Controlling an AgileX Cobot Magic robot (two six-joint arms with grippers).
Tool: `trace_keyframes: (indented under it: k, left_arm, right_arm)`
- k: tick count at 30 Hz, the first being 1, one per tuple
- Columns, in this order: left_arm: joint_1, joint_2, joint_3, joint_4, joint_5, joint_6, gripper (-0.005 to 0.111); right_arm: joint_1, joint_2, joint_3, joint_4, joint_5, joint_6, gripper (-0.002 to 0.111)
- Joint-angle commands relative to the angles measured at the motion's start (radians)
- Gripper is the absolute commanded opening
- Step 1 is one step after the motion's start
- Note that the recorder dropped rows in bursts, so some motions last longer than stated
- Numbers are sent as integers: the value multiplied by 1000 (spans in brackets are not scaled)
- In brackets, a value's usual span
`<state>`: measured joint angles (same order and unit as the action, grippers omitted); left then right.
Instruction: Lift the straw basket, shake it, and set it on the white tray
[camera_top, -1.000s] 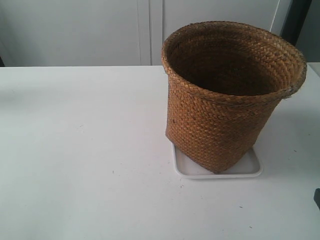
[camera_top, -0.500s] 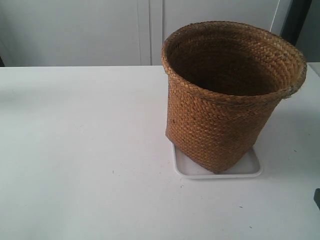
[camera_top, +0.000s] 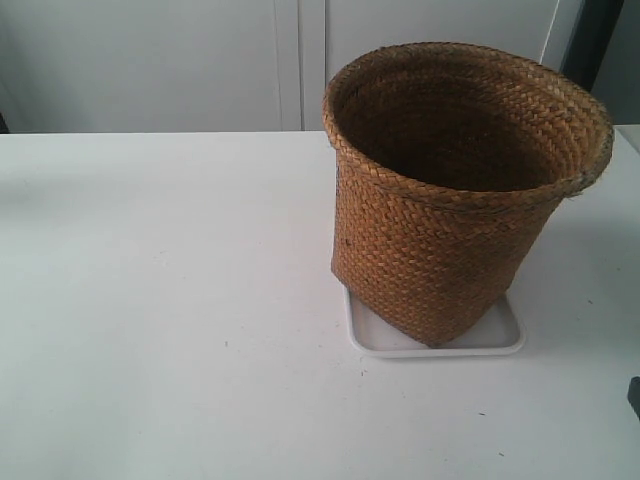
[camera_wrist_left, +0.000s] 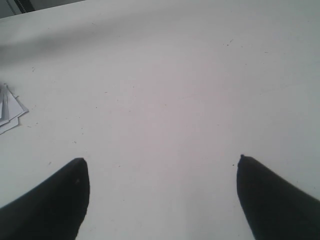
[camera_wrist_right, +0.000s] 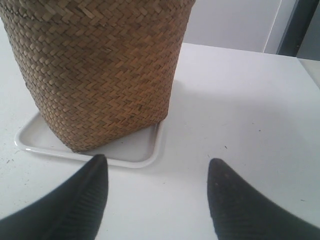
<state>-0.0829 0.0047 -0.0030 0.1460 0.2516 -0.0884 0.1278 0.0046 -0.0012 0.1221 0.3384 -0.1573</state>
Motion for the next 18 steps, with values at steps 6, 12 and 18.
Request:
trace_keyframes:
  k: [6, 12, 18]
  left_arm:
    - [2, -5, 3, -3, 4, 3, 82]
    - [2, -5, 3, -3, 4, 3, 82]
    - [2, -5, 3, -3, 4, 3, 82]
  right_arm:
    - [3, -5, 1, -7, -1, 4, 55]
    - [3, -5, 1, -7, -1, 4, 55]
    - [3, -5, 1, -5, -1, 21, 55]
